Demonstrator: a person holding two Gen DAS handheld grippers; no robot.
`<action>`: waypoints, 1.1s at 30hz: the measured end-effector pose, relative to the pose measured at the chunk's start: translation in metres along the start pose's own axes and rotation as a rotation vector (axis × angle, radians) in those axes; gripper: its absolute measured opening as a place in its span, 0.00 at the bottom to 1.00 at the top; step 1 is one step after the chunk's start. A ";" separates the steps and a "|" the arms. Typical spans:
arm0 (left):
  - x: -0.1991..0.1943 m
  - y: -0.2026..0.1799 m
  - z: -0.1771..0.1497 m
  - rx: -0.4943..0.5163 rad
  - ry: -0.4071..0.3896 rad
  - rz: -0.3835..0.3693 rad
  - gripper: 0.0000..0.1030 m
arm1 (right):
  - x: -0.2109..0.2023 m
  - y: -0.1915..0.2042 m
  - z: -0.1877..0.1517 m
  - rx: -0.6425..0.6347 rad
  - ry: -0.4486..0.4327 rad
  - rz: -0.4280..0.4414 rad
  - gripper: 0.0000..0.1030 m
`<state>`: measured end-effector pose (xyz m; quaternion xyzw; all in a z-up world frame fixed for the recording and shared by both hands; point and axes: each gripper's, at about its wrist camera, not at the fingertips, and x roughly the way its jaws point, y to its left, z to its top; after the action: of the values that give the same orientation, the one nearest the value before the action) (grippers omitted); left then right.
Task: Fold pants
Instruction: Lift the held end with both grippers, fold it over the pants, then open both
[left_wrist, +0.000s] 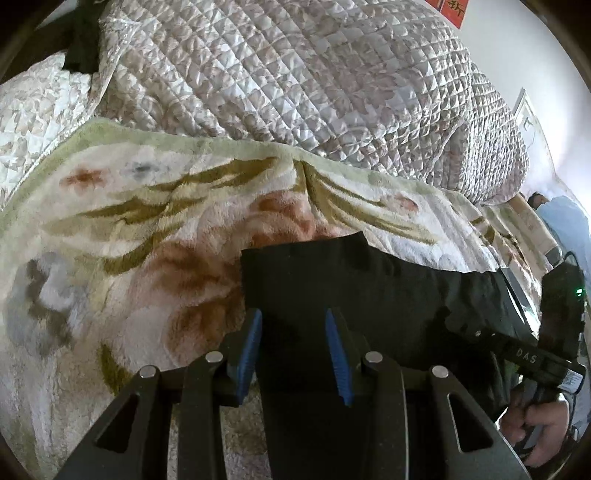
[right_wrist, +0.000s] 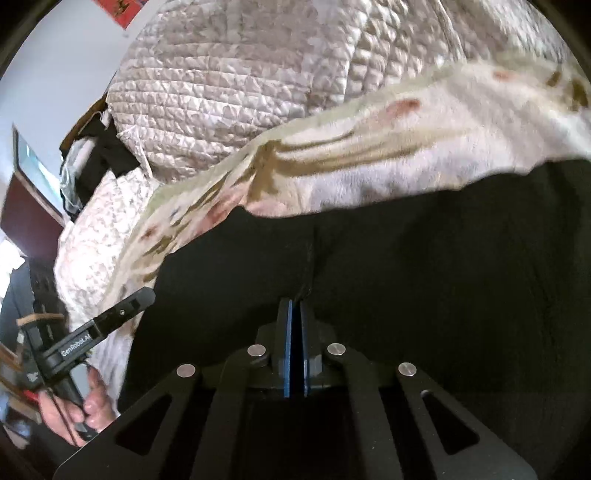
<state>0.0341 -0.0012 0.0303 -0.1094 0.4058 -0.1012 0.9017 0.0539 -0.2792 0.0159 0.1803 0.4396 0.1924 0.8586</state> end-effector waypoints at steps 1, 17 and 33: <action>-0.002 0.000 0.001 0.003 -0.009 0.000 0.37 | -0.004 0.002 0.001 -0.012 -0.018 -0.024 0.03; 0.022 -0.005 0.022 0.005 0.025 0.006 0.37 | -0.009 0.025 -0.004 -0.130 -0.029 -0.023 0.03; -0.012 -0.021 -0.023 0.048 0.021 0.007 0.37 | -0.028 0.043 -0.052 -0.221 0.019 -0.056 0.10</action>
<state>0.0069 -0.0212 0.0294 -0.0854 0.4130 -0.1086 0.9002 -0.0112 -0.2486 0.0272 0.0704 0.4286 0.2175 0.8741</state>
